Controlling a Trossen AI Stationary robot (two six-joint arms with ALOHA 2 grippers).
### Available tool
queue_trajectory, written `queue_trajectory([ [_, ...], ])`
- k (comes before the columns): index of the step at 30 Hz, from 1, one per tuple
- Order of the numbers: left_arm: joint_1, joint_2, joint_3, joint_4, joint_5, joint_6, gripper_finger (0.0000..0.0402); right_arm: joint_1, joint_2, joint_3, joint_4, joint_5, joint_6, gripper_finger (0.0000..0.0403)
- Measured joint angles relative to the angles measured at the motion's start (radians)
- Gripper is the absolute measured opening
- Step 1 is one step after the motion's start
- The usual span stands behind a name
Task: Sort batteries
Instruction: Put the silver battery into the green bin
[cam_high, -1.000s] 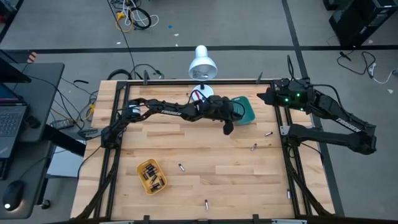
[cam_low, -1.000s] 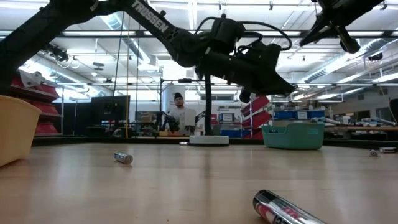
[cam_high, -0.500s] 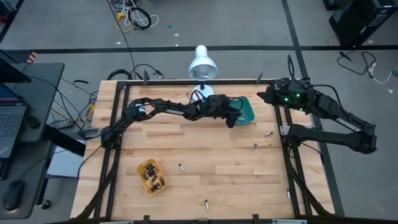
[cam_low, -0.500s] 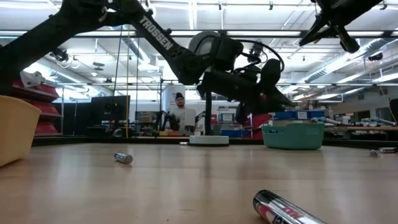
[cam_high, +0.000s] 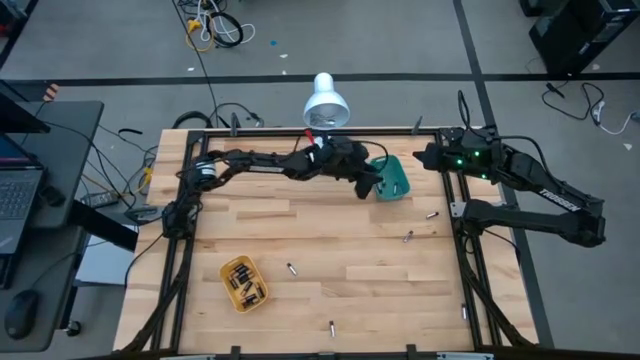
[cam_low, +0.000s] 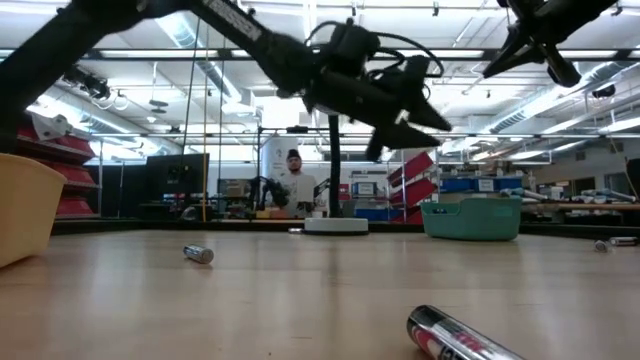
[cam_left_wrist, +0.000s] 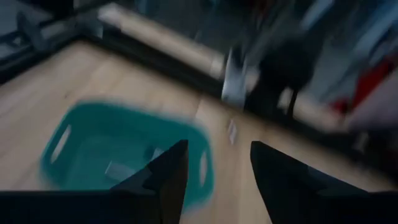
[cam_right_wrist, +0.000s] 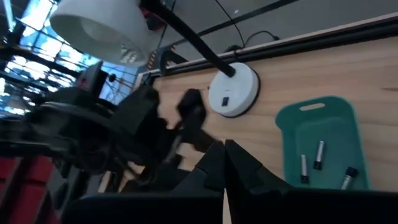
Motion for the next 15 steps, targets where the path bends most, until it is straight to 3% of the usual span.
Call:
queue_trajectory([
  [6, 0.0, -0.088, -0.004, -0.423, -0.087, 0.226, 0.0172, 0.0, 0.004, 0.0, -0.027, 0.0, -0.037, 0.0],
  [11, 0.015, -0.164, -0.093, -0.568, -0.206, 0.327, 0.017, -0.001, 0.003, 0.0, -0.044, 0.024, -0.036, 0.0001],
  [15, 0.052, -0.254, -0.273, -0.607, -0.22, 0.352, 0.017, -0.001, 0.003, 0.0, -0.056, 0.027, -0.034, 0.0002],
])
